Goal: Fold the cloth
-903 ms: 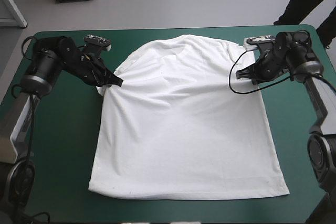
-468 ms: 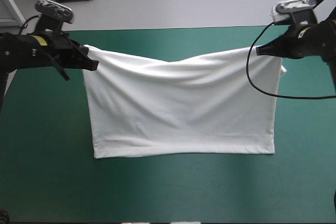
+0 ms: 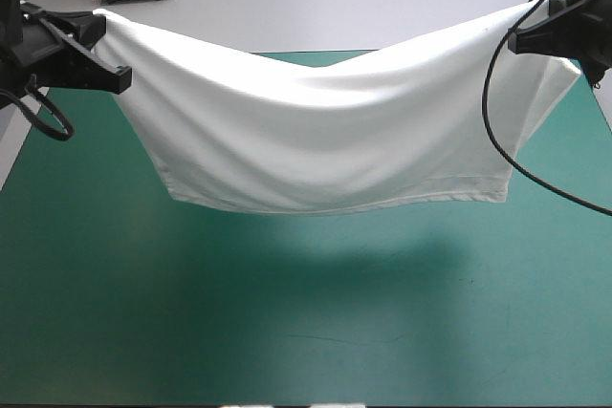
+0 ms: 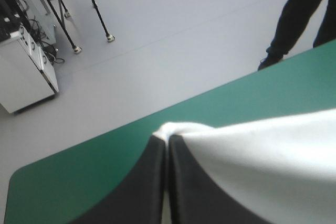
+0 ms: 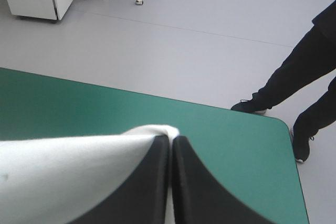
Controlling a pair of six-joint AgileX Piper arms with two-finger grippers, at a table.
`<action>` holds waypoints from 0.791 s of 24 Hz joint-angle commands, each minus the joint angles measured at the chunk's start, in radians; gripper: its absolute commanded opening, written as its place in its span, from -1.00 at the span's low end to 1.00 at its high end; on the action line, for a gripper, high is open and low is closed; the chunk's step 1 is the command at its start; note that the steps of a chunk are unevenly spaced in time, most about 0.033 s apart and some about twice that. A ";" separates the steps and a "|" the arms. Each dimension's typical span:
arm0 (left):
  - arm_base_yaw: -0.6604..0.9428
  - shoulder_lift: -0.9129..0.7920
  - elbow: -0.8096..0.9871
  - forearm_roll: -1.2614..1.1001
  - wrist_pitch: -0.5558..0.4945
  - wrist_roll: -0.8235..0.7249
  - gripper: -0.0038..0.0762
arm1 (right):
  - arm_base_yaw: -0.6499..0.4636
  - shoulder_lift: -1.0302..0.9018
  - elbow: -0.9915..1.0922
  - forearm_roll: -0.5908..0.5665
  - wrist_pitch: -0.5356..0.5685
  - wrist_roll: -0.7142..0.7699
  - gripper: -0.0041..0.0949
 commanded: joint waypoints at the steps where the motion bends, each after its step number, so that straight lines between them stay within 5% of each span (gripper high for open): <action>1: -0.003 0.025 -0.025 0.014 -0.187 -0.009 -0.96 | -0.010 0.017 -0.031 -0.003 -0.145 0.000 -0.95; 9: -0.003 0.193 -0.060 0.033 -0.421 -0.006 -0.96 | -0.014 0.255 -0.213 0.062 -0.204 -0.015 -0.95; 12: 0.000 0.302 -0.169 0.075 -0.502 -0.004 -0.96 | -0.051 0.404 -0.372 0.209 -0.241 -0.091 -0.95; 17: 0.000 0.478 -0.389 0.071 -0.504 0.073 -0.96 | -0.121 0.510 -0.481 0.311 -0.259 -0.137 -0.95; 19: 0.000 0.517 -0.401 0.056 -0.382 0.071 -0.96 | -0.142 0.537 -0.459 0.341 -0.211 -0.147 -0.95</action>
